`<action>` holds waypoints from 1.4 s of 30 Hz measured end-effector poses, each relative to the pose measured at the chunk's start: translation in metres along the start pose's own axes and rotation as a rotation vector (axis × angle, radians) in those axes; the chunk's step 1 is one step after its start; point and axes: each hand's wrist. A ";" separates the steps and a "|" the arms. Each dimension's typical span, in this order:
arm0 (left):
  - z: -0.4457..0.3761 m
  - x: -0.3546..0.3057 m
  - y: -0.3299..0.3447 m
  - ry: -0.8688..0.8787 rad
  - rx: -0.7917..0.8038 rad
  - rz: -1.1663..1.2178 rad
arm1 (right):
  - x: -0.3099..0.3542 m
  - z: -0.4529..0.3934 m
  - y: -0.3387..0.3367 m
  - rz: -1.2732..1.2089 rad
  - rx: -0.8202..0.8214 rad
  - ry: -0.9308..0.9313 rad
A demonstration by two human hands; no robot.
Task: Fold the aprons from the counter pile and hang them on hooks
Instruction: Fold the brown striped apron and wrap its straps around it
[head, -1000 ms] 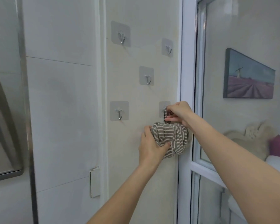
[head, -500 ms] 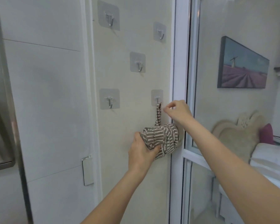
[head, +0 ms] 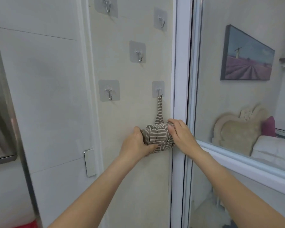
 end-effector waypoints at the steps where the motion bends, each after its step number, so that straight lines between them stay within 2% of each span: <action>1: 0.002 0.002 -0.003 0.010 0.007 -0.009 | 0.001 0.004 -0.001 -0.015 -0.025 0.005; 9: 0.036 0.013 0.013 0.145 0.145 -0.120 | -0.002 0.030 0.004 -0.009 -0.050 0.090; 17: 0.053 0.027 0.014 0.129 0.121 -0.058 | 0.014 0.039 -0.002 0.069 -0.184 0.063; 20: 0.060 0.031 0.017 0.189 0.086 -0.095 | 0.018 0.047 -0.003 0.140 -0.133 0.120; 24: 0.059 0.030 0.027 0.276 0.047 -0.160 | 0.006 0.057 -0.003 0.306 0.023 0.158; 26: 0.056 0.026 0.033 0.291 0.050 -0.144 | 0.003 0.054 -0.001 0.272 0.070 0.177; 28: 0.053 0.020 0.038 0.288 0.060 -0.066 | 0.006 0.045 -0.003 0.176 0.049 0.188; 30: 0.047 0.016 0.041 0.221 0.036 0.115 | 0.011 0.033 -0.011 0.146 0.092 0.166; 33: 0.029 0.015 0.031 -0.024 -0.077 0.475 | 0.012 0.021 -0.032 0.075 0.177 0.207; 35: 0.012 0.014 0.020 -0.136 -0.088 0.531 | 0.014 0.010 -0.042 0.011 0.152 0.238; 39: -0.012 -0.001 0.009 -0.247 0.057 0.583 | 0.027 -0.025 -0.047 0.038 0.014 0.274; 42: -0.014 -0.012 0.016 -0.302 0.225 0.700 | 0.038 -0.047 -0.043 0.234 0.052 0.243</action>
Point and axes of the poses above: each hand's wrist, its own z-axis away from the middle knuckle, its own y-axis out of the palm, x = y × z, and after that the axes turned 14 degrees about -z, right-handed
